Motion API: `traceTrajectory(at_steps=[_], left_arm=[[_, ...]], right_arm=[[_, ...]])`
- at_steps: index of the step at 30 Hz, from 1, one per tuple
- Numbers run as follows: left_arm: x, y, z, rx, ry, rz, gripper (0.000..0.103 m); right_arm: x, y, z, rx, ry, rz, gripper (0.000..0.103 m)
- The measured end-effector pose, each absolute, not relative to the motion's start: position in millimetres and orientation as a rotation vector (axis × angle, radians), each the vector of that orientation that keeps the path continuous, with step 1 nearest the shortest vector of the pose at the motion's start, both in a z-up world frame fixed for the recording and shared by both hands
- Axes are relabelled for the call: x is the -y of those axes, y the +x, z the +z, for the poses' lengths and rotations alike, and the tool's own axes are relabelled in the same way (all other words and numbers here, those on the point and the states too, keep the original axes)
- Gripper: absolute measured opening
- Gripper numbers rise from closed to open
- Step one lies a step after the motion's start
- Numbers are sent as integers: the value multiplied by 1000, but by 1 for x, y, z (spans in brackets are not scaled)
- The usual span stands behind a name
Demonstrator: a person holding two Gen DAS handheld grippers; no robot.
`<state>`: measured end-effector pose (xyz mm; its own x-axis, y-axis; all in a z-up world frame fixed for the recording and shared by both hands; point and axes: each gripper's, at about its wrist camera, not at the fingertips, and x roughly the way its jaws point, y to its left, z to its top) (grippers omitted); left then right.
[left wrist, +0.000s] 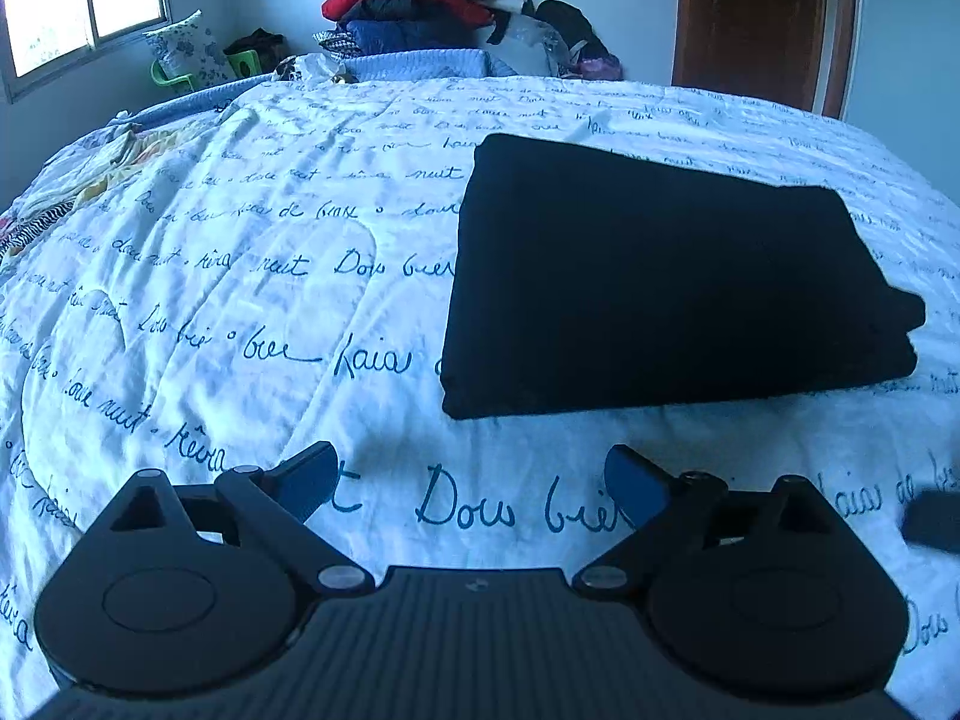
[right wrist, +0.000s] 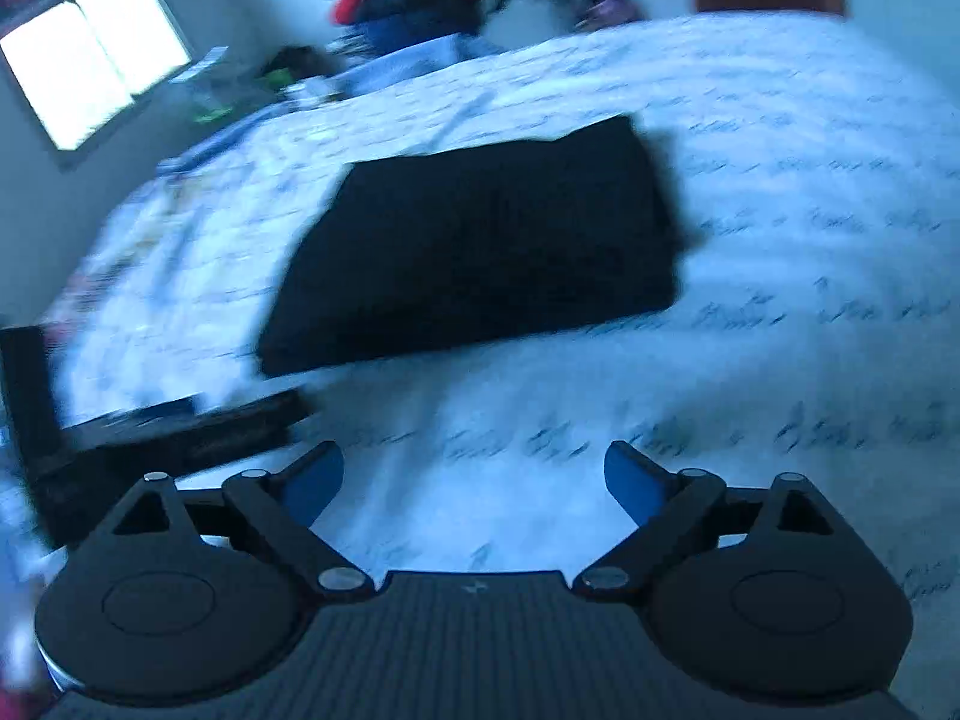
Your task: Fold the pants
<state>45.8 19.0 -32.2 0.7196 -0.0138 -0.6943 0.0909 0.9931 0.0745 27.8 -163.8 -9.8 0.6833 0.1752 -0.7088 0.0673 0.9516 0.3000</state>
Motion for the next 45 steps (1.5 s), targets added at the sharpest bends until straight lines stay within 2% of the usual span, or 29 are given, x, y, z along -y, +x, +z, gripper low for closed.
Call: traceTrajectory(at_steps=[7,15,45], left_arm=[[-21,44,-40,-754,97,-54,100],[-19,41,-44,-737,96,-40,103],[-27,34,-55,-693,33,-54,103]], right_arm=[[148,48,-41,-782,132,-99,95],[139,49,-50,-755,80,-107,103],[133,39,-60,-692,41,-128,103]])
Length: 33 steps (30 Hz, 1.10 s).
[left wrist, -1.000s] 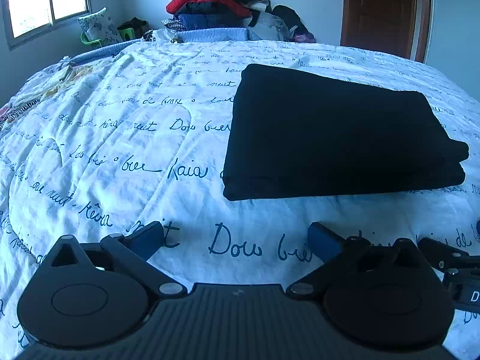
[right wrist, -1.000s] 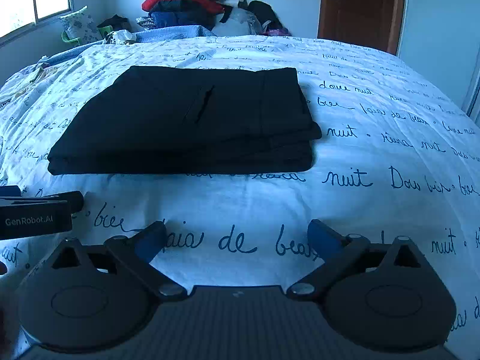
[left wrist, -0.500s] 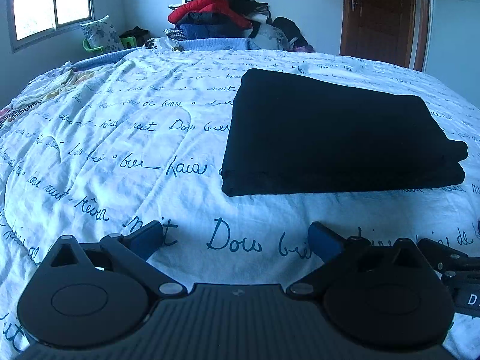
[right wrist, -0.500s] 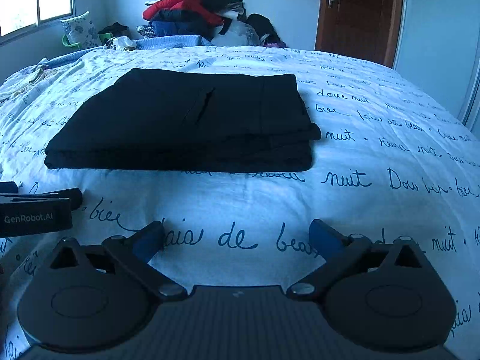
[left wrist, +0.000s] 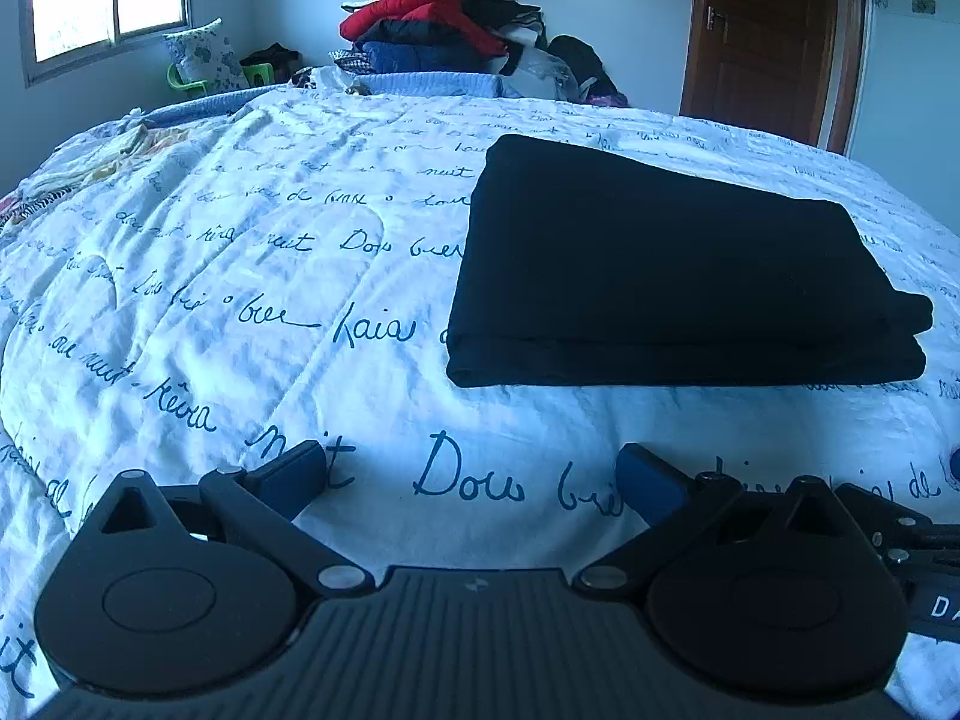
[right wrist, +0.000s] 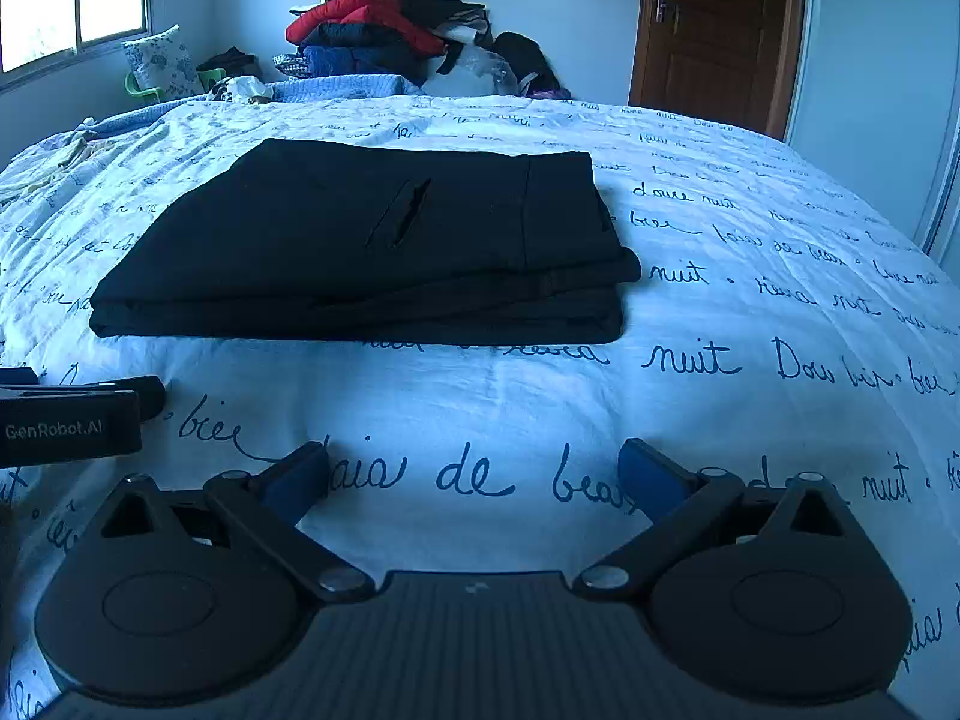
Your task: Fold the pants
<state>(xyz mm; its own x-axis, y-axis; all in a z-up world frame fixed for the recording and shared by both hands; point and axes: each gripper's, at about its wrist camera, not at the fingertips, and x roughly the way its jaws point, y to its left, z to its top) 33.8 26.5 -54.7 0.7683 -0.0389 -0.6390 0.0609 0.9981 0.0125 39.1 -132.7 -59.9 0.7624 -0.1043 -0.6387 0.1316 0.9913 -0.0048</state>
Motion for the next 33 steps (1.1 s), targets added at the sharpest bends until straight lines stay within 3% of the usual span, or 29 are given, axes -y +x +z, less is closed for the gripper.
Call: traceTrajectory(at_steps=[33], left_arm=[[-28,35,-55,-702,21,-57,103]], right_arm=[[133,39,-60,-690,41,-128,103]])
